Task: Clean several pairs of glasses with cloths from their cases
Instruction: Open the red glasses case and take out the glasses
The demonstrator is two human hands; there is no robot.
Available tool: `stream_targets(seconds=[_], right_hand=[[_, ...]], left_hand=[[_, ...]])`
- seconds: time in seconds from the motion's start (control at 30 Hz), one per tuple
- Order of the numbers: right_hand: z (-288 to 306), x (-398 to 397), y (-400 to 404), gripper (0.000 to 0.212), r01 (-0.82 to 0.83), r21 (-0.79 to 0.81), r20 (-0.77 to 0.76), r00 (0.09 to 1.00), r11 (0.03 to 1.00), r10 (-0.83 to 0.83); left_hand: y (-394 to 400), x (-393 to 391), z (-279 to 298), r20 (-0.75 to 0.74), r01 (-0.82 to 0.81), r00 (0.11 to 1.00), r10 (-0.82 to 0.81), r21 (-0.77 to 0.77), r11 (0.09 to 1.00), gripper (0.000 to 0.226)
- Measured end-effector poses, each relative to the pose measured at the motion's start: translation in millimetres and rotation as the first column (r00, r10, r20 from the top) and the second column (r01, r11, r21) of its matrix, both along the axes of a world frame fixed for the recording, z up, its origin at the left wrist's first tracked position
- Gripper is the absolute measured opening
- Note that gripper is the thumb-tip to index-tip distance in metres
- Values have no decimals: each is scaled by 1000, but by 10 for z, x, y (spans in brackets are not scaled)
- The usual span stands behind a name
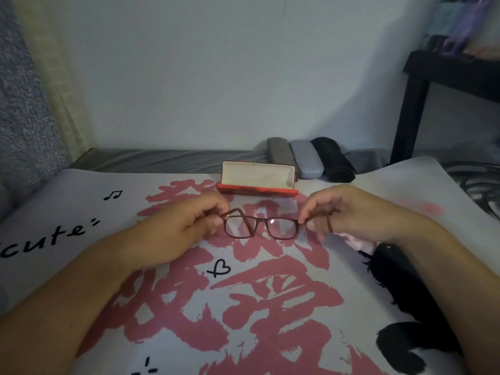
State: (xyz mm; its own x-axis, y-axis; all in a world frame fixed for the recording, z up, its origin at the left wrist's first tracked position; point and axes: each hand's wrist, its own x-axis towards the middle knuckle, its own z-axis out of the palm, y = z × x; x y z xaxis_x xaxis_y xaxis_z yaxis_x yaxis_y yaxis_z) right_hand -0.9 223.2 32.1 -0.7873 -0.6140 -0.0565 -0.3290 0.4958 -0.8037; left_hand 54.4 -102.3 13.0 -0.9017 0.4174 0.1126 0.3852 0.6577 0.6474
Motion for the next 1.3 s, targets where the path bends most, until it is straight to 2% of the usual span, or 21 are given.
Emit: stream_targets(seconds=[0.07,0.17,0.37,0.47,0.53,0.63,0.7,0.77,0.87,0.93,1.0,1.03,1.1,1.13,1.2,1.3], right_hand=[[-39,-3,4,16,-13,48,40,999,999,11],[-9,21,-16,22,31,39,5,999,999,-32],[29,56,-75,20,72,106,11,997,992,-73],[58,67,-47,19,94,75,11,995,993,-95],[91,70,-11,16,189,-1,20,982,982,-188],[121,57,11,12,371,-195,15,927,908,-376],[137,41,-3,15,427,-277,3,896,861,-444],[202,90,-41,12,420,-352,36,899,836,-437],[411,177,-160,11,319,-505,98,944,802,-314],[519,193,-290,15,238,-562,88,969,792,-229],[558,165,-413,17,220,-616,62,971,756,-232],[549,148,-457,18,242,-650,73,963,720,-258],[479,135,-483,21,310,-733,157,943,606,-294],[437,143,-471,23,342,-772,213,933,536,-289],[353,163,-459,30,385,-815,293,919,434,-264],[286,206,-486,34,412,-821,324,906,395,-272]], left_hand=[[49,14,9,-73,2,997,-5,-36,999,20],[58,16,13,-162,-4,987,-8,-70,998,29],[87,-2,-1,-47,-41,998,41,5,999,44],[32,-24,-2,23,-73,997,72,69,995,58],[-15,-15,33,32,-105,994,102,107,989,67],[-30,5,69,-83,-188,975,207,196,962,67],[31,28,96,-166,-222,948,272,267,938,62],[135,78,101,-206,-237,925,320,345,908,54],[434,109,309,-202,-195,927,317,462,865,41],[683,70,531,-157,-138,958,240,480,866,29],[886,0,717,28,-107,994,109,533,839,19],[958,-31,754,127,-110,991,45,566,817,31],[1027,-69,680,164,-133,985,48,557,820,61],[1037,-54,612,126,-160,986,110,511,844,66],[1043,23,477,-28,-223,966,258,417,881,62],[1033,52,315,-411,-220,860,304,239,946,48]])
